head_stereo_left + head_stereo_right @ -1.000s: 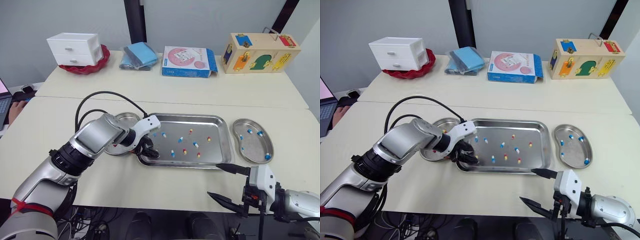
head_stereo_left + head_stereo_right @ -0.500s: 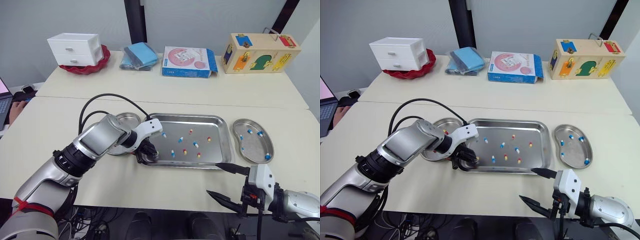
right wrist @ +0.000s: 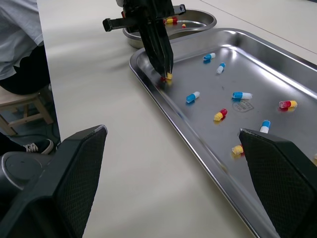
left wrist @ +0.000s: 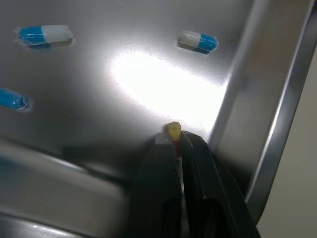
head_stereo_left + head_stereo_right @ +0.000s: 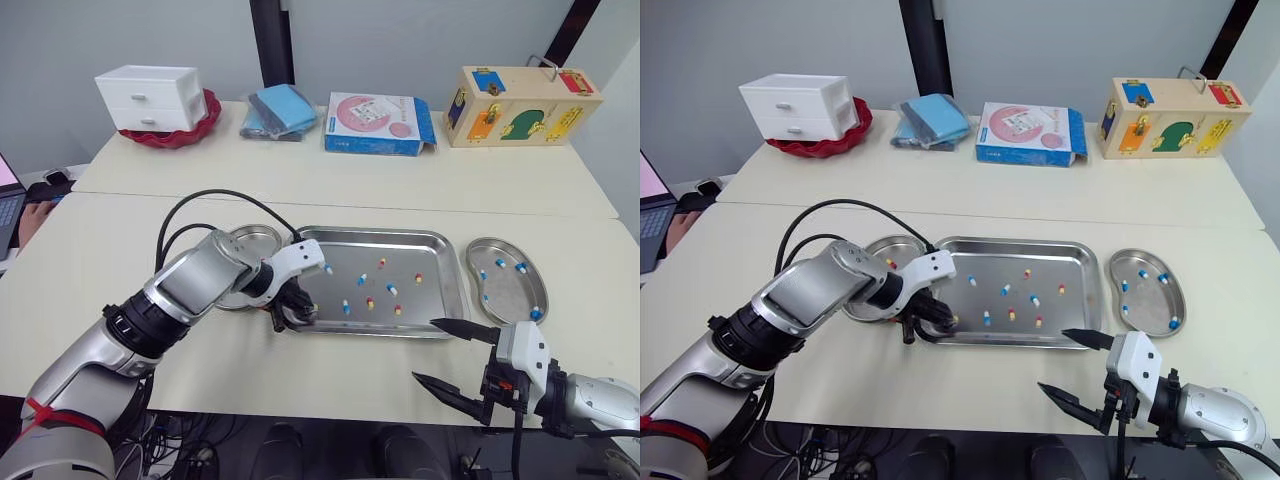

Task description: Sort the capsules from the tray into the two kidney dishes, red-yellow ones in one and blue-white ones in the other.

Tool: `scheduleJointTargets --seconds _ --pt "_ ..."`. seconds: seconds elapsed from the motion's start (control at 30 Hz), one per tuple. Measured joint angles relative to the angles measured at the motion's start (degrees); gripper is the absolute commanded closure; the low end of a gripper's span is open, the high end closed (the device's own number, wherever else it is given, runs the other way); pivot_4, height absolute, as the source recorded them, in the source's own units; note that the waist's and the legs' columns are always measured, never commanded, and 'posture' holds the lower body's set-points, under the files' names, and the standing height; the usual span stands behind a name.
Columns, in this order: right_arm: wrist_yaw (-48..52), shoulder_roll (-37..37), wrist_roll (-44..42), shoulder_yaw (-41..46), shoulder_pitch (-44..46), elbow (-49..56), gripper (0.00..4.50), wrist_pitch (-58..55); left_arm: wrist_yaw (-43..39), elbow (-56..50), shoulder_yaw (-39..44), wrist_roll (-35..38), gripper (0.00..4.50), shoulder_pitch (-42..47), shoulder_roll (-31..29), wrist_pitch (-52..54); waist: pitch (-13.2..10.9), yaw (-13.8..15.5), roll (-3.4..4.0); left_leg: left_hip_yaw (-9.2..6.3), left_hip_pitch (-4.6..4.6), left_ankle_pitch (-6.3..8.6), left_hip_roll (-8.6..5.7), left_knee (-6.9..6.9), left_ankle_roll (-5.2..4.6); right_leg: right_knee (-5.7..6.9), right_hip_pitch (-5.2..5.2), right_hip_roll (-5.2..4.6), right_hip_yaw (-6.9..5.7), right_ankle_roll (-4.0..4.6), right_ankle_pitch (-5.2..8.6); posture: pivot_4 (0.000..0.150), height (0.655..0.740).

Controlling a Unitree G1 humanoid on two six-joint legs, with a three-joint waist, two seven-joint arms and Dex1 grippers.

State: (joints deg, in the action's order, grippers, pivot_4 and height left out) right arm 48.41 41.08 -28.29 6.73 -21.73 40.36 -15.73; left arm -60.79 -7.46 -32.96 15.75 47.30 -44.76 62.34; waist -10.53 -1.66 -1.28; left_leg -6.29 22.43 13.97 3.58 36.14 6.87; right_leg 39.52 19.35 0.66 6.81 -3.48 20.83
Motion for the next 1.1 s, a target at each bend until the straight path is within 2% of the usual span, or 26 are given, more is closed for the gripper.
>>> scheduleJointTargets --seconds 0.2,0.37,0.5,0.7,0.87,1.1 --pt "1.6 1.2 0.0 0.6 0.5 -0.1 0.00 0.3 -0.1 -2.4 6.6 2.4 4.48 1.9 -2.5 3.4 0.0 -0.1 0.01 -0.01 0.00 0.00 0.01 -0.01 0.00 0.00 0.01 0.00 0.00 0.00 0.00 0.150 0.7400" --pt "4.9 2.7 1.3 0.5 2.1 -1.6 0.00 3.1 0.1 -6.0 14.4 5.8 4.48 -0.3 -9.0 7.8 0.0 -0.5 0.06 0.00 -0.01 0.00 0.03 -0.03 0.00 0.01 0.03 0.01 -0.01 0.00 0.00 0.150 0.7400" --pt "7.6 3.0 2.4 -0.8 4.5 -3.4 0.00 5.7 0.9 -7.0 20.6 7.4 4.48 -5.7 -13.9 8.8 -0.1 -0.3 0.06 0.01 -0.01 0.00 0.03 -0.02 0.00 0.01 0.03 0.00 0.01 0.00 0.00 0.150 0.7400" --pt "8.8 2.6 1.9 -3.1 9.9 -4.7 0.00 6.3 3.9 -7.4 27.7 7.7 4.48 -14.7 -17.9 8.4 -0.1 -0.2 0.06 0.00 0.00 0.00 0.04 -0.01 0.00 0.03 0.06 0.00 0.00 0.00 0.00 0.150 0.7400" --pt "9.1 1.8 1.8 -5.4 12.4 -6.2 0.00 6.3 7.7 -7.9 33.7 8.6 4.48 -19.5 -17.0 8.8 -0.1 0.1 0.02 -0.04 0.05 0.00 0.04 0.01 0.00 0.02 0.07 -0.01 -0.05 0.00 0.00 0.150 0.7400" --pt "9.2 1.4 1.8 -6.1 13.7 -7.2 0.00 6.3 11.0 -8.7 35.0 9.9 4.48 -20.9 -13.1 8.5 -0.1 0.0 0.02 -0.05 0.05 0.00 0.05 0.00 0.00 0.06 0.09 0.00 -0.06 0.01 0.00 0.150 0.7400"
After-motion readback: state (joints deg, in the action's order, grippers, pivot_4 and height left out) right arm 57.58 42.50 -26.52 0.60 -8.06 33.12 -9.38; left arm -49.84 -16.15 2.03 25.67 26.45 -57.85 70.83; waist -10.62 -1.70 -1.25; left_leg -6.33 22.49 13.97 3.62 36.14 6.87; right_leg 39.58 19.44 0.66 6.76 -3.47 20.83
